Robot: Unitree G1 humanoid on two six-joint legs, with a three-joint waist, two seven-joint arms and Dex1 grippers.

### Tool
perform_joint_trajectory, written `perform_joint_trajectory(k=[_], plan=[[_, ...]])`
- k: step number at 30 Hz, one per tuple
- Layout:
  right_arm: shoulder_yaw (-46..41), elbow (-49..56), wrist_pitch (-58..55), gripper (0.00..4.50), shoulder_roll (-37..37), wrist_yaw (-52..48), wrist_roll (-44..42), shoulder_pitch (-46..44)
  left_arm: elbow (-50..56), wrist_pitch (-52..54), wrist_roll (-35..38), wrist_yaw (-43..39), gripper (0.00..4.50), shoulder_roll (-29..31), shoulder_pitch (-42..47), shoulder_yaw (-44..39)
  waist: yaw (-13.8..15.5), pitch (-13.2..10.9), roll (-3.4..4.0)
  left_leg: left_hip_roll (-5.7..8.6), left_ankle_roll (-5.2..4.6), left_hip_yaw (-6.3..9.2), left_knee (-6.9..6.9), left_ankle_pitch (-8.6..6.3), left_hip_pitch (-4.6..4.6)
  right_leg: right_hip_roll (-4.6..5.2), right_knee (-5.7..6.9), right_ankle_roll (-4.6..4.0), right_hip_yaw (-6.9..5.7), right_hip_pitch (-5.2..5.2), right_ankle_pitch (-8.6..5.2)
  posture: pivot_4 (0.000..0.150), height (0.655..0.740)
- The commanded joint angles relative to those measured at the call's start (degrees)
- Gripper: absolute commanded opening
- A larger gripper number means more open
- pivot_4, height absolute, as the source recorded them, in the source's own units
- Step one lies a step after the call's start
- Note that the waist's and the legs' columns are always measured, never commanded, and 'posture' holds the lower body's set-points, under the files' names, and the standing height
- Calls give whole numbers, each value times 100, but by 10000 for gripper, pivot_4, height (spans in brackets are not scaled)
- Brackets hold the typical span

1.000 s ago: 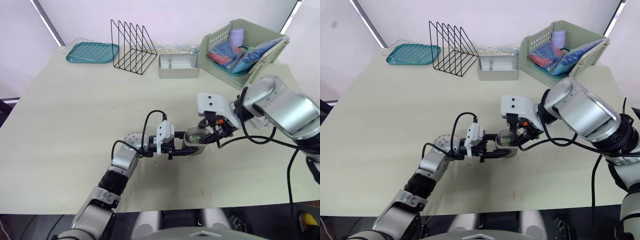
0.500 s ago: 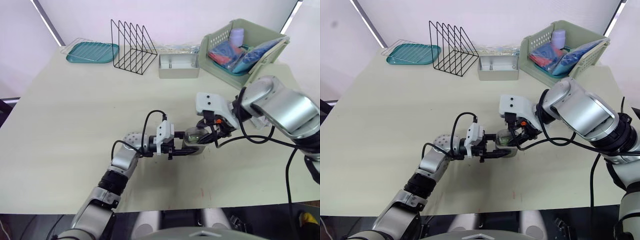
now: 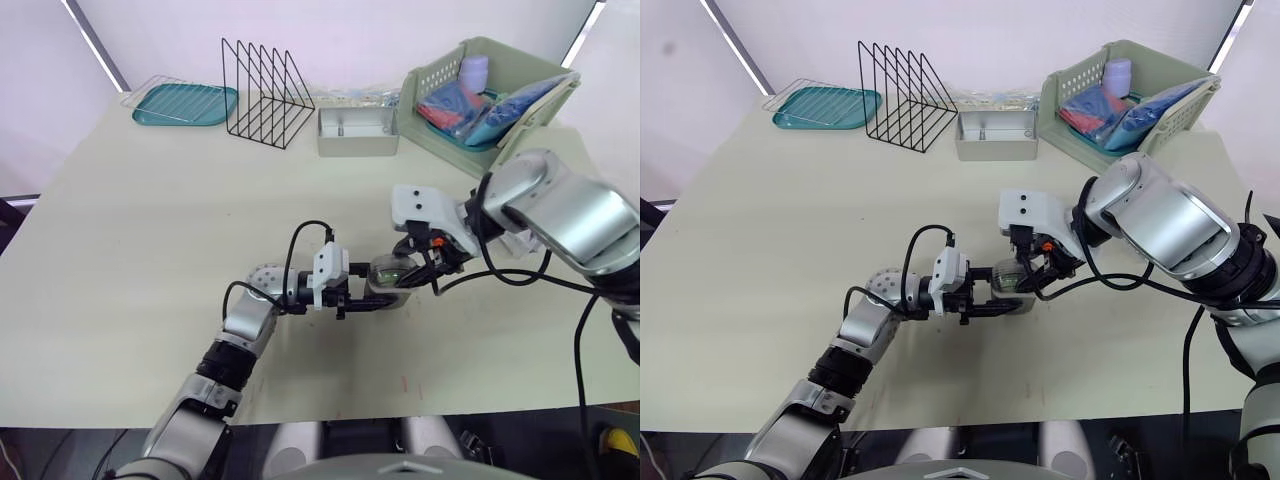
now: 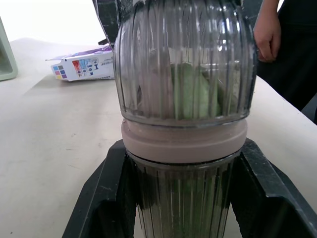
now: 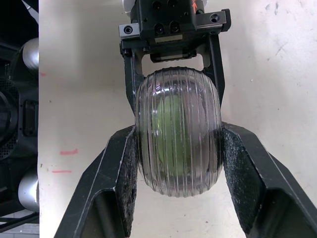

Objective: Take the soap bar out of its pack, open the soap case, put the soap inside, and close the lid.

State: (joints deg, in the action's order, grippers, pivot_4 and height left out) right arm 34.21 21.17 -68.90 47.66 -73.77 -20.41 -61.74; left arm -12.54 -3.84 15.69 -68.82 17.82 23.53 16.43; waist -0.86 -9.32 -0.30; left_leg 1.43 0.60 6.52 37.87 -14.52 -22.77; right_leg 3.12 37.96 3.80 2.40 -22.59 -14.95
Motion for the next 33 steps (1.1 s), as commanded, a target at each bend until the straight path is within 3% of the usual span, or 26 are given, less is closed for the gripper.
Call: perform_joint_trajectory(k=[1, 28, 29, 31, 33], plan=[[29, 1, -57, 21611, 83, -58, -91, -106, -47, -46, -184, 185, 18910, 60, -25, -57, 0, 0, 0, 0, 0, 0, 0, 0, 0, 0, 0, 0, 0, 0, 0, 1500, 7400], [188, -3, 103, 21611, 104, 84, -18, 83, -21, -15, -174, 213, 18910, 64, -33, -62, -1, 0, 0, 0, 0, 0, -5, 0, 0, 0, -1, 0, 0, -1, 0, 1500, 7400], [184, -8, 116, 27298, 108, 69, -22, 76, -23, -14, -174, 210, 18910, 65, -33, -61, -1, 0, 0, 0, 0, 0, -5, 0, 0, 0, -1, 0, 0, -1, 0, 1500, 7400], [171, -33, 142, 33338, 94, 91, -6, 67, -29, -11, -172, 207, 18910, 63, -31, -59, 1, -3, 0, 0, 0, 1, -5, 0, 0, 0, -1, 0, 0, -1, 0, 1500, 7400], [192, -39, 191, 42128, 102, 82, 6, 60, -33, -9, -170, 206, 18910, 61, -29, -57, -1, -4, 2, 0, 0, 0, -5, 0, -3, 1, -2, 0, 2, -4, 0, 1500, 7400]])
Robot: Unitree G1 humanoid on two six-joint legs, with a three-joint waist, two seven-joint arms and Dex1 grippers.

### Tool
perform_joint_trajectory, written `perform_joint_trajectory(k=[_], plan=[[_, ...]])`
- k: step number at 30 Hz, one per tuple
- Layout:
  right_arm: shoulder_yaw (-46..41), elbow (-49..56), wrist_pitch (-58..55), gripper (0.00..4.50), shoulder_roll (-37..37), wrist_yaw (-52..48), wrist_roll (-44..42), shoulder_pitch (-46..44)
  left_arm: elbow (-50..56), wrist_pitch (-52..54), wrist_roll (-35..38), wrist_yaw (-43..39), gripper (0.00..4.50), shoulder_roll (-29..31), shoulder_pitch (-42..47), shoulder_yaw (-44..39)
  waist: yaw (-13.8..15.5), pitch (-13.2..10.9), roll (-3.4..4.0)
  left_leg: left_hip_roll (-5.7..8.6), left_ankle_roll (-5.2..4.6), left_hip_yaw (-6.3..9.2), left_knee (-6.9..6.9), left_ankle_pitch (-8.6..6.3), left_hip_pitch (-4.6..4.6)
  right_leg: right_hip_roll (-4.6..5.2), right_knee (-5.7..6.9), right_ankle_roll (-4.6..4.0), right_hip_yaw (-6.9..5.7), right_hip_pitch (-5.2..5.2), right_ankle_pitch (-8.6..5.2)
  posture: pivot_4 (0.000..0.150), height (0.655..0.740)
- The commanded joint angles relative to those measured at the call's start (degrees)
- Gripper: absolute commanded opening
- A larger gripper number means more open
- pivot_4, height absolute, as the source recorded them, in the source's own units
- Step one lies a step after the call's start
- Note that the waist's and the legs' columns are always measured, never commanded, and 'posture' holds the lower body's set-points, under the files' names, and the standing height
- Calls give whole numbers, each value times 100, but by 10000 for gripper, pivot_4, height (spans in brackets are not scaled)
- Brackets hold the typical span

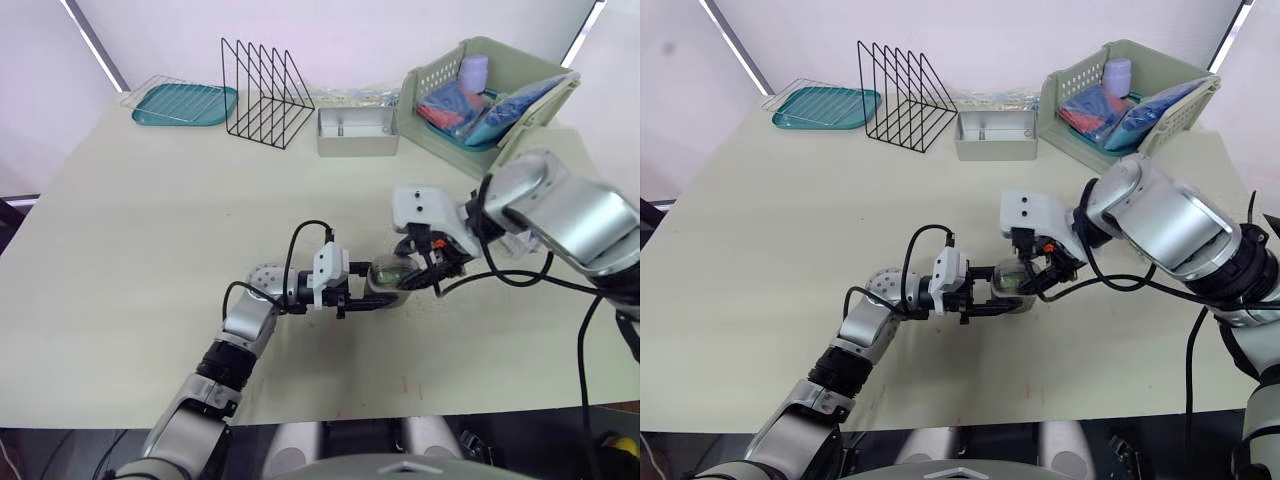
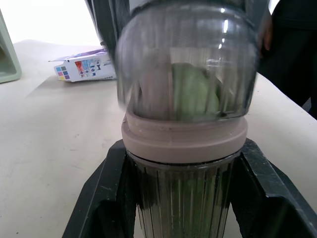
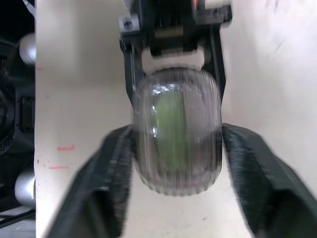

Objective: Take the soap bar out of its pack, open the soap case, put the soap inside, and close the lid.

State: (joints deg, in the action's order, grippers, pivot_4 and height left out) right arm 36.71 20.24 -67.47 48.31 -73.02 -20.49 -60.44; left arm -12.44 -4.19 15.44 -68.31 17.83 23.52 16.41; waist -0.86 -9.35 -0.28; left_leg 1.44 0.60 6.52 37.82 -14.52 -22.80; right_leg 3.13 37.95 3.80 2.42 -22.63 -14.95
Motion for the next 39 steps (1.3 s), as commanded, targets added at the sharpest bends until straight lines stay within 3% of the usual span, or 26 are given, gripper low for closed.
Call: perform_joint_trajectory(k=[1, 22, 39], plan=[[-54, 45, 71, 44759, 31, 23, 24, -70, -44, 27, -144, 152, 18910, 59, -28, -55, -1, -1, 1, 0, 0, 0, -2, 0, 0, 0, 0, 0, 1, -2, 0, 1500, 7400], [-29, -63, 300, 44759, 243, 45, 162, 63, -39, 42, -141, 170, 18910, 52, -41, -28, -1, -1, 0, 0, 0, 0, -7, 0, -1, 0, -3, 0, 1, -4, 0, 1500, 7400], [-308, -24, 458, 44759, 975, 45, 188, 784, -75, -77, -129, 117, 18910, 79, -56, -48, 2, -3, 0, 0, 0, -4, -8, 0, -3, 0, -6, 0, 0, -4, -1, 1500, 7400]])
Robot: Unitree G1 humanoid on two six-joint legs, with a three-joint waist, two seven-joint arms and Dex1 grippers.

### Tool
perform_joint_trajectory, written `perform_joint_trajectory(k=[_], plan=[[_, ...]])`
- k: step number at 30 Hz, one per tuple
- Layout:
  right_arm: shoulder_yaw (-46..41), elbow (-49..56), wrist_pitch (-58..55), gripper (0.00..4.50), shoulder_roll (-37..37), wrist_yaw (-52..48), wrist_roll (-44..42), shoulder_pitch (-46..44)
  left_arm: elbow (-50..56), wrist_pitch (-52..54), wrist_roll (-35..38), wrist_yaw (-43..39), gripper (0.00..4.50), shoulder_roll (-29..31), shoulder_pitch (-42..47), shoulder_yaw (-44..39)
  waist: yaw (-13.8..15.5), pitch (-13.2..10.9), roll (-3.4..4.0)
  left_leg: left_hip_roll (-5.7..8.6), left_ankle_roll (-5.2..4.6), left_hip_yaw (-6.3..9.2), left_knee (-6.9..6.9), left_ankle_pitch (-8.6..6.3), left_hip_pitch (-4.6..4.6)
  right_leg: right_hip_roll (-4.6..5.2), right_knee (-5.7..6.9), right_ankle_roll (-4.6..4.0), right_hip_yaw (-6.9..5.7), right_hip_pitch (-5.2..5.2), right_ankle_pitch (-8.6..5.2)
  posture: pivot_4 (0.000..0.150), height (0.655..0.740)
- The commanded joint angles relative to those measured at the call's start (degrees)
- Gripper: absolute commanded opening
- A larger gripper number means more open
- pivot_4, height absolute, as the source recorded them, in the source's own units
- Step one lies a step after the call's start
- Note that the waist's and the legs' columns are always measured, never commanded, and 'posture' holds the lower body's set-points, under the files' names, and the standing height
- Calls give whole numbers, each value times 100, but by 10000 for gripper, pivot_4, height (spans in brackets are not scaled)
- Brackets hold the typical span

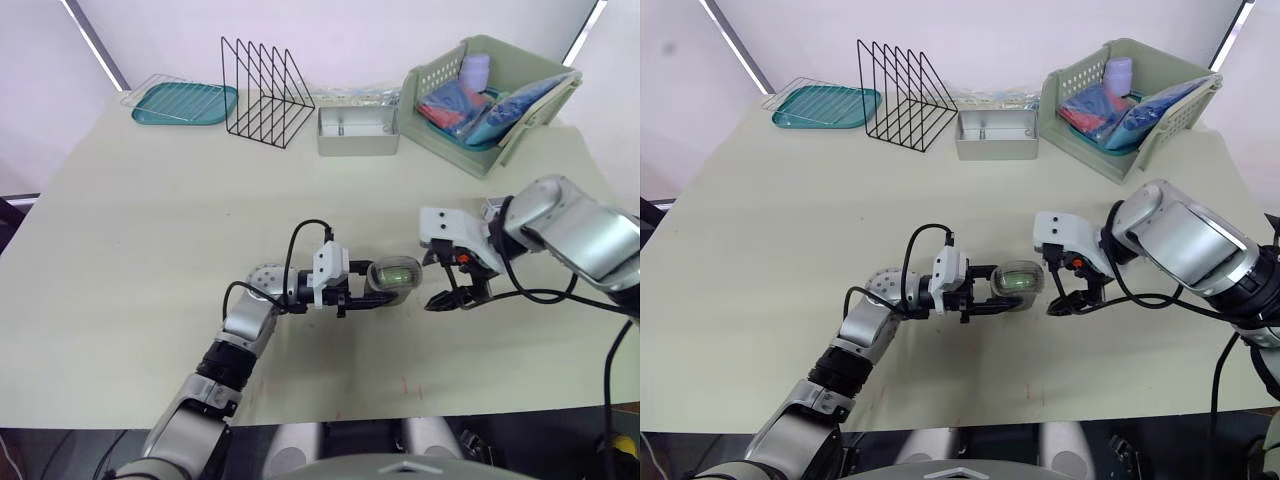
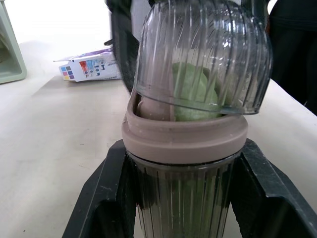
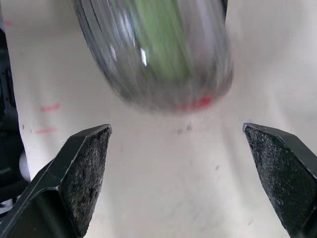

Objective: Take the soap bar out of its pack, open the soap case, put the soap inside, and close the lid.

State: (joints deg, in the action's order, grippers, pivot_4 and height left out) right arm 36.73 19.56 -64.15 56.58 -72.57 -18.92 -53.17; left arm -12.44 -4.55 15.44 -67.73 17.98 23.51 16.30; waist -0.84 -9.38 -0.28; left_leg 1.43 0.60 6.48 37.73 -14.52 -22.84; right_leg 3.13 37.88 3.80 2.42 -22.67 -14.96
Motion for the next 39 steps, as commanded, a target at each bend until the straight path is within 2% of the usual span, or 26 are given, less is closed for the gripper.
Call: perform_joint_trajectory(k=[1, 8, 9, 11, 13, 18, 19, 27, 34, 39], plan=[[-347, 34, 161, 44759, 202, 1, 33, 148, -81, -55, -131, 61, 18910, 66, -55, -38, 1, 0, 0, 0, 0, 0, 0, 0, 0, 0, 0, 0, 0, 0, 0, 1500, 7400], [-1058, -289, 1068, 44759, 575, 56, 58, 1251, -132, -109, -139, 70, 18910, 86, -66, -55, 4, -1, -2, 0, 0, -12, -1, 0, -1, 0, -2, 0, 0, 1, 0, 1500, 7400], [-1230, -333, 1259, 42319, 593, 75, 30, 1454, -136, -111, -138, 68, 18910, 93, -69, -59, 5, -1, -2, 0, 0, -14, -1, 0, 0, 0, -1, 0, 2, 0, 0, 1500, 7400], [-1768, -510, 1670, 36277, 428, 208, -133, 1879, -148, -114, -136, 65, 18910, 102, -71, -63, -3, -2, -3, -1, 0, -14, -1, 0, 0, -1, -2, 0, 1, 2, 0, 1500, 7400], [-2167, -719, 2418, 27470, 342, 72, -222, 2307, -158, -115, -126, 63, 18910, 107, -71, -68, -9, -2, -3, -3, 0, -24, -3, 0, 4, -1, 1, 0, 8, 1, 0, 1500, 7400], [-2705, -969, 3281, 1546, 99, -159, -411, 2906, -190, -91, -77, 67, 18910, 91, -53, -89, -6, -2, -3, -3, 0, -26, -4, 0, 6, -2, 0, 1, 9, 3, 0, 1500, 7400], [-2794, -964, 3379, 338, 17, -195, -480, 2984, -201, -87, -71, 69, 18910, 86, -44, -90, -4, -2, -3, -3, 0, -26, -4, 0, 6, -2, 1, 1, 9, 2, 0, 1500, 7400], [-3102, -191, 4040, 338, -240, -582, -903, 3536, -266, -70, -54, 77, 18910, 66, 30, -107, 3, -3, -4, -3, 0, -24, -4, 0, 7, -3, 1, 1, 9, 6, 0, 1500, 7400], [-3154, 445, 3920, 338, -548, -234, -1177, 3613, -296, -90, -53, 80, 18910, 64, 57, -107, 5, -3, -5, -3, 0, -21, -3, 0, 8, -3, 1, 1, 7, 8, 0, 1500, 7400], [-3099, 533, 3904, 338, -626, -63, -1148, 3549, -296, -87, -58, 85, 18910, 67, 66, -107, 7, -3, -5, -3, 0, -20, -3, 0, 8, -3, 1, 1, 7, 7, 0, 1500, 7400]])
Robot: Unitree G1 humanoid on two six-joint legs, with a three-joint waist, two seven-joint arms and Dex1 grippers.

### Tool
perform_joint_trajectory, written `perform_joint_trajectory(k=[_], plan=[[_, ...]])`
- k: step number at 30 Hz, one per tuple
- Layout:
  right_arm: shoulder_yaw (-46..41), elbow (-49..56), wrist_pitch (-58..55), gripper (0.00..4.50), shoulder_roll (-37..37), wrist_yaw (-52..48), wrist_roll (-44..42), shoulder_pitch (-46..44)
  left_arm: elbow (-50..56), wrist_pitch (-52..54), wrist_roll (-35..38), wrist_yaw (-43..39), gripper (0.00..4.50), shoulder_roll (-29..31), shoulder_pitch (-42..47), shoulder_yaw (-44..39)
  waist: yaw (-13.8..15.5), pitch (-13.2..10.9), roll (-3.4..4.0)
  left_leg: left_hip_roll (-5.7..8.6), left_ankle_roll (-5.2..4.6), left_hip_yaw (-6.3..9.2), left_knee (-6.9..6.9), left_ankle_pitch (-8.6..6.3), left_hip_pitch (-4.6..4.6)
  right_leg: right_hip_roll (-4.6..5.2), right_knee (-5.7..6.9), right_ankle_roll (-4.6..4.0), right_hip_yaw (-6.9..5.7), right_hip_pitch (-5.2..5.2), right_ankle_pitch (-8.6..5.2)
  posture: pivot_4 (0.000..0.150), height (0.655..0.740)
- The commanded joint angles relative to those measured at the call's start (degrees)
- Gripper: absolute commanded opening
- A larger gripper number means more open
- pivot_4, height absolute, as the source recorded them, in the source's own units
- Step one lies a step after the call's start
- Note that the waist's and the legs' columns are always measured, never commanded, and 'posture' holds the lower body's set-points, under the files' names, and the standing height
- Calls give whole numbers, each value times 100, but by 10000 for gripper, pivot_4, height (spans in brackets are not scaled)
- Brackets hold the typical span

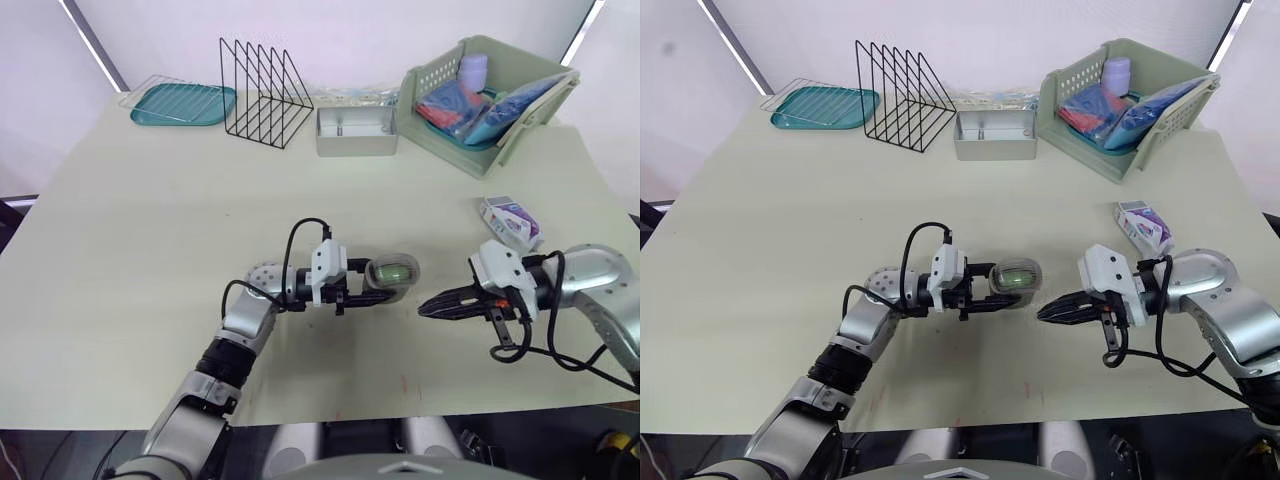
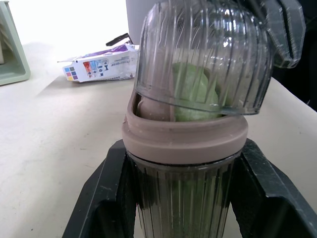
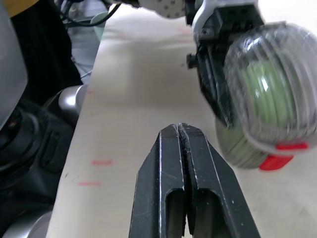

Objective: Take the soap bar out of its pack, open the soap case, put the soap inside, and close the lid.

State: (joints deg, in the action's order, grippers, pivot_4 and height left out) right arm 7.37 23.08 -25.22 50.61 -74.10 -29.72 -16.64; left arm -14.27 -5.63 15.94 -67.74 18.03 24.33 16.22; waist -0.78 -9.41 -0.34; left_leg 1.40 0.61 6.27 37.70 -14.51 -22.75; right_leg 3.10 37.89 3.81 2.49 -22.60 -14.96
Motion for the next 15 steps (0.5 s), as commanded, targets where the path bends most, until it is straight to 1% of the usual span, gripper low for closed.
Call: perform_joint_trajectory(k=[1, 15], plan=[[-152, 171, 22, 338, -41, 114, -44, -115, -108, 24, -109, 86, 18910, 63, -17, -97, 0, 0, 0, 0, 0, 0, 0, 0, 0, 0, 0, 0, 0, 0, 0, 1500, 7400], [-87, -150, 173, 338, -145, 148, 150, -302, -55, 34, -131, 84, 18910, 86, -56, -67, -2, 0, 0, 0, 0, -1, 0, 0, 0, 0, 0, 0, 0, 0, 0, 1500, 7400]])
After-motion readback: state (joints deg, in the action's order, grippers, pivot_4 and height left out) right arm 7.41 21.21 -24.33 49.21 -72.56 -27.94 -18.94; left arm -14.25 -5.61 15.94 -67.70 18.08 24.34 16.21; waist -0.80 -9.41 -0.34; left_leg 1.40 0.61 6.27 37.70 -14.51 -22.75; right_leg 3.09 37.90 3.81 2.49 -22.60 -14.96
